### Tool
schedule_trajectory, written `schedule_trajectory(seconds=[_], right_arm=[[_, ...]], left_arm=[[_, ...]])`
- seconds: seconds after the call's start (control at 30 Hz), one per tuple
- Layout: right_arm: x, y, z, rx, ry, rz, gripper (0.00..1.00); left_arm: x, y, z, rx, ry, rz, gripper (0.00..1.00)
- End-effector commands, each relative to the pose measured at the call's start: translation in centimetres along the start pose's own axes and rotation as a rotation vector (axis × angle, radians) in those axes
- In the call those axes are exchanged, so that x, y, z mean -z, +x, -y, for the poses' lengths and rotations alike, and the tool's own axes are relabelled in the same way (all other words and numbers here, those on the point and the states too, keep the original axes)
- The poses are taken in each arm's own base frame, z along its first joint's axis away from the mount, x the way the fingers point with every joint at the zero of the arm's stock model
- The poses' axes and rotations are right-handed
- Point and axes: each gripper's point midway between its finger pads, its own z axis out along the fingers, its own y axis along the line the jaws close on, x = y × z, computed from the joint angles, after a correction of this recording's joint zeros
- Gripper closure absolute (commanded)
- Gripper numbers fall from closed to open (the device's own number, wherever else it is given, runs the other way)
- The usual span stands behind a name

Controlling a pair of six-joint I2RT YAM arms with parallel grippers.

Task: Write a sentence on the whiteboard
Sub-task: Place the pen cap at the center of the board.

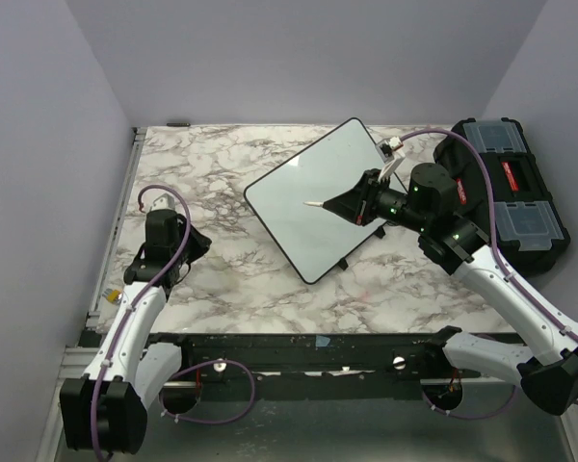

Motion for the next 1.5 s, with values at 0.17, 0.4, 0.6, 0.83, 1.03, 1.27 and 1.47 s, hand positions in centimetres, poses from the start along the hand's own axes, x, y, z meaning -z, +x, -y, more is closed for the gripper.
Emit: schedule_trajectory(seconds=[0.17, 0.4, 0.6, 0.83, 1.03, 1.27, 1.47], right_arm=[[0.0, 0.3, 2.1, 0.038, 0.091, -0.004, 0.99], [0.2, 0.6, 2.6, 0.045, 0.117, -0.004, 0.99], [0.1, 1.0, 3.2, 0.044, 0.133, -0.013, 0.99], [-0.3, 1.1, 3.5, 0.044, 0.140, -0.016, 0.99], [-0.3, 1.5, 3.8, 0.042, 0.146, -0.023, 0.99], [-0.3, 1.7, 4.0, 0.045, 0.152, -0.025, 0.99], [-0.3, 1.8, 4.1, 0.048, 0.155, -0.024, 0.99]], left_arm=[[-2.4, 1.0, -3.6, 0.085, -0.147, 0.024, 1.00], [-4.0, 2.5, -5.0, 0.080, -0.184, -0.015, 1.00], [-4.3, 3.1, -5.6, 0.062, -0.200, -0.035, 0.97], [-4.5, 3.4, -6.1, 0.059, -0.218, -0.047, 0.91], [-4.3, 3.4, -5.9, 0.048, -0.202, -0.039, 0.76], [-3.6, 2.6, -5.3, 0.019, -0.174, -0.006, 0.53], [-2.3, 0.6, -4.6, -0.045, -0.163, 0.055, 0.44]])
